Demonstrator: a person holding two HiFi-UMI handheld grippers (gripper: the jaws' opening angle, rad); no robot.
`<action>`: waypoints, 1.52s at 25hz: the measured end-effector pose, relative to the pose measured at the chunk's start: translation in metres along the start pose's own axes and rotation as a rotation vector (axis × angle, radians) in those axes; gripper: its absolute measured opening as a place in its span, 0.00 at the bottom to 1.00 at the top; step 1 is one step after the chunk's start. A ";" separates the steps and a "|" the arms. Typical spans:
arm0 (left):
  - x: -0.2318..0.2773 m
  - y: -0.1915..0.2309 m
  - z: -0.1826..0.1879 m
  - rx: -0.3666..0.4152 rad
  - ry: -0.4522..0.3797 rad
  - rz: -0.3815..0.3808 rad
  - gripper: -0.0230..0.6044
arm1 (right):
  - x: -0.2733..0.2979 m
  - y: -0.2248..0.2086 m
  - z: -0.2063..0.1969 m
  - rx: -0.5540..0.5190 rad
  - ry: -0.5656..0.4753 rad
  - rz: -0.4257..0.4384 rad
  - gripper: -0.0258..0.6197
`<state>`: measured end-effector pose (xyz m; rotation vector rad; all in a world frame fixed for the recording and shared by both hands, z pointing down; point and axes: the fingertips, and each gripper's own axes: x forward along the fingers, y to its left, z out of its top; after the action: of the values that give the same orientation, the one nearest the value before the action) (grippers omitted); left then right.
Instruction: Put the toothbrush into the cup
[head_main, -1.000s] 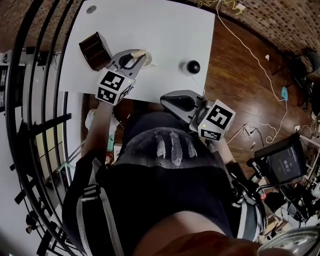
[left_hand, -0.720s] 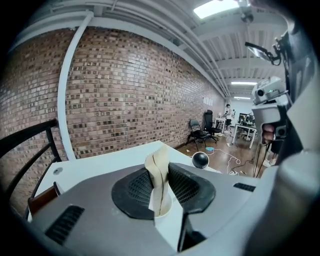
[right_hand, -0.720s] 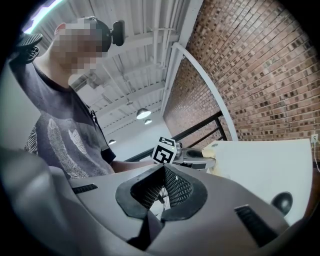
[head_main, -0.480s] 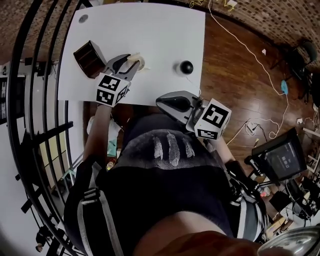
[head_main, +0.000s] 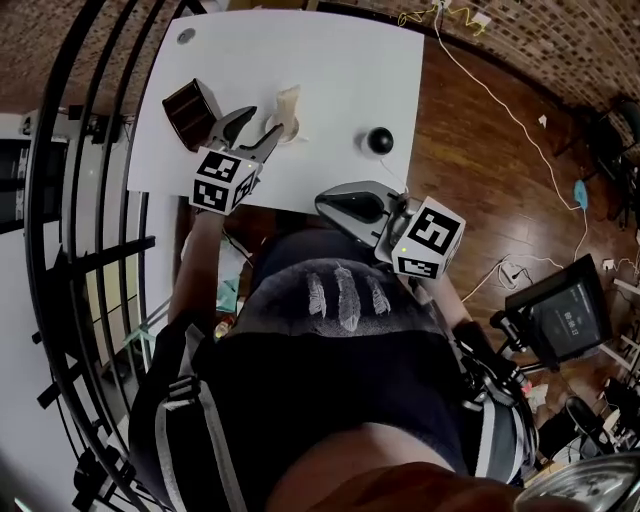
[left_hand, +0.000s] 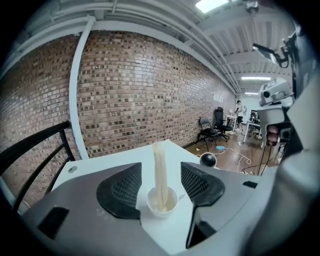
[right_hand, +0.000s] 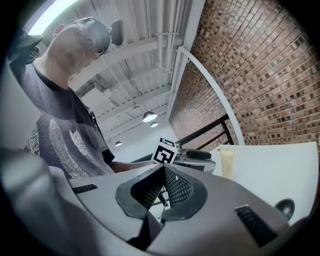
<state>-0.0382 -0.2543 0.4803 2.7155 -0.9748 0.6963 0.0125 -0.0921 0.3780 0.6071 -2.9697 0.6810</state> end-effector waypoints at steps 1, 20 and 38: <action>-0.005 0.000 0.005 0.005 -0.015 0.004 0.39 | 0.001 0.001 0.001 -0.002 -0.003 0.004 0.03; -0.075 -0.063 0.055 0.029 -0.293 0.115 0.03 | -0.028 -0.002 -0.014 0.025 -0.041 0.213 0.03; -0.128 -0.119 0.056 0.027 -0.248 0.219 0.01 | -0.037 0.032 -0.005 0.070 0.044 0.367 0.03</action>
<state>-0.0279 -0.1087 0.3694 2.7934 -1.3431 0.4126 0.0342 -0.0506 0.3648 0.0422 -3.0531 0.8089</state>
